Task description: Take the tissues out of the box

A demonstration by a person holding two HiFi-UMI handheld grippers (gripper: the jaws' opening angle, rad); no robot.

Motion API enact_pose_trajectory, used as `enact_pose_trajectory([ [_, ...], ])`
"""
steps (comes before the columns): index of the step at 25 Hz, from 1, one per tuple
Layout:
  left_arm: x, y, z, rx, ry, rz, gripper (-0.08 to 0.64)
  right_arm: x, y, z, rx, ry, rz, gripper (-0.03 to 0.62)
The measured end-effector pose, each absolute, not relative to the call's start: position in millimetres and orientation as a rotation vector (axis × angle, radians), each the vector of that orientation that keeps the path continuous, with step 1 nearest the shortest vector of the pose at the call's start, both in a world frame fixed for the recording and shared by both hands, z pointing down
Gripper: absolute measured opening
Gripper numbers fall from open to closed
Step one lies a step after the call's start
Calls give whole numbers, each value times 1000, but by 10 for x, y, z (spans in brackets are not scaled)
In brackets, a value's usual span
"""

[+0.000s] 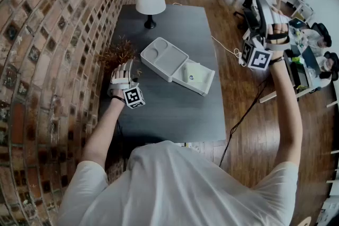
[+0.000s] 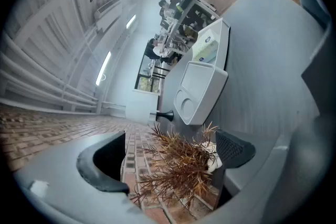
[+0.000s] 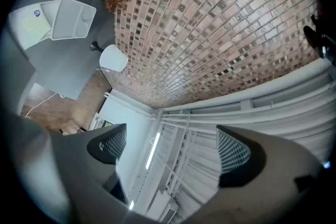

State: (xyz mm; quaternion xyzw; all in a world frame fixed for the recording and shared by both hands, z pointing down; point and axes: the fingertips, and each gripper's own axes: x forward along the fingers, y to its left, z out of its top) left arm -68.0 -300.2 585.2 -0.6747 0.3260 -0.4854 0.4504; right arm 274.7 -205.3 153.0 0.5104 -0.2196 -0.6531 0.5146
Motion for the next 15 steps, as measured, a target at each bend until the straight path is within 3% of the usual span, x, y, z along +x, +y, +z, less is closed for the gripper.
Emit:
enact_pose_trajectory([
  [15, -429, -3078, 5986, -1748, 782, -1231, 525, 3299, -1790, 1996, 1298, -647, -1413, 531],
])
